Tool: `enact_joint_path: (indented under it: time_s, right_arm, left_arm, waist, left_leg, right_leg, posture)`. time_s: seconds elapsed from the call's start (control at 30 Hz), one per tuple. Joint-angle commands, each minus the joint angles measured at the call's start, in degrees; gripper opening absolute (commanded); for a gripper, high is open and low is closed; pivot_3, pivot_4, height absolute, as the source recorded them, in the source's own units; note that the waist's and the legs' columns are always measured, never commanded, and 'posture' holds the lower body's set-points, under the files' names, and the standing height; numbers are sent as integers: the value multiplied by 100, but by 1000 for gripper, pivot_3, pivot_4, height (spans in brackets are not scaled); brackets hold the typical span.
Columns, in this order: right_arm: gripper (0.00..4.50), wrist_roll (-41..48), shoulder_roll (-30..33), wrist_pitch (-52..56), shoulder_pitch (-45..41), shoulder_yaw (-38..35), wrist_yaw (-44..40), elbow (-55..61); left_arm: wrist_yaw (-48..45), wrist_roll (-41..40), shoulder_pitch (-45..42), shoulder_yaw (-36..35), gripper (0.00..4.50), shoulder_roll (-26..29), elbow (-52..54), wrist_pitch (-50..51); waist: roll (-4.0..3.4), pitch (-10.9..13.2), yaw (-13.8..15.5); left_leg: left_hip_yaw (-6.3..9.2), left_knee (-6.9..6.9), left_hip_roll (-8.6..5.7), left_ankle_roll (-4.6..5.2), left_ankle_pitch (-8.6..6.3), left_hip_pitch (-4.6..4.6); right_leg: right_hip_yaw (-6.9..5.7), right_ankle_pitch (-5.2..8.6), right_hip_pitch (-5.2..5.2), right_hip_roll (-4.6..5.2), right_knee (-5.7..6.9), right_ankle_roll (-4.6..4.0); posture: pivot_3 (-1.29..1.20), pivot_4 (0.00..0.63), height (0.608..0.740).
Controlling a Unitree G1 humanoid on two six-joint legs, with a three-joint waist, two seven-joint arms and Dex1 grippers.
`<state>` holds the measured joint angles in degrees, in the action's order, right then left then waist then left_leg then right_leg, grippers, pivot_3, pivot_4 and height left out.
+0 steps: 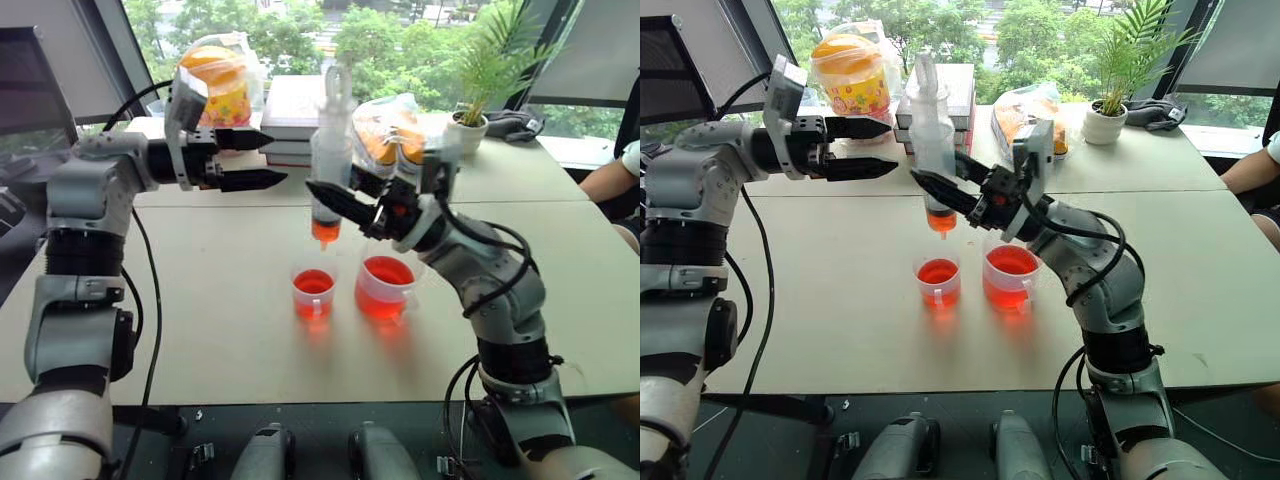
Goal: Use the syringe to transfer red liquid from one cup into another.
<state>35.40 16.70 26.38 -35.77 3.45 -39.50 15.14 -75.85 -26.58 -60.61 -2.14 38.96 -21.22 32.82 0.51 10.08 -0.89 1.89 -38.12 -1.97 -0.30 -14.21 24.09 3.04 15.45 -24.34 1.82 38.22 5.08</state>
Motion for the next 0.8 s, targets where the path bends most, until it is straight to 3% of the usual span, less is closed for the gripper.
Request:
enact_joint_path:
  time_s: [0.03,0.33,0.67,0.8]
  right_arm:
    - [1410,-322,-97,-501,248,319,-393,-286]
    - [1410,-467,-176,-695,418,309,-573,-552]
    - [1410,-501,-173,-628,437,289,-547,-454]
    - [1410,-496,-158,-587,440,265,-521,-397]
  left_arm:
    - [28,-377,-44,-325,4435,191,537,394]
    - [-38,-869,-102,-320,4435,181,941,981]
    - [431,-524,-358,-55,4435,-543,477,410]
    - [329,-576,-412,-26,2650,-674,466,380]
  waist:
    - [0,0,-1]
    - [0,0,-19]
    - [0,0,-3]
    - [0,0,-16]
  left_leg:
    - [0,0,0,0,0,0]
    - [1,-1,0,0,0,-1]
    - [0,-2,-2,-1,0,-1]
    - [-1,1,-2,-1,0,-1]
  right_leg:
    - [0,0,0,0,-1,0]
    - [0,0,-3,0,6,0]
    - [1,0,-4,2,6,0]
    - [2,0,-6,1,6,0]
  posture:
    - [0,150,740]
    - [0,150,740]
    - [0,150,740]
    - [0,150,740]
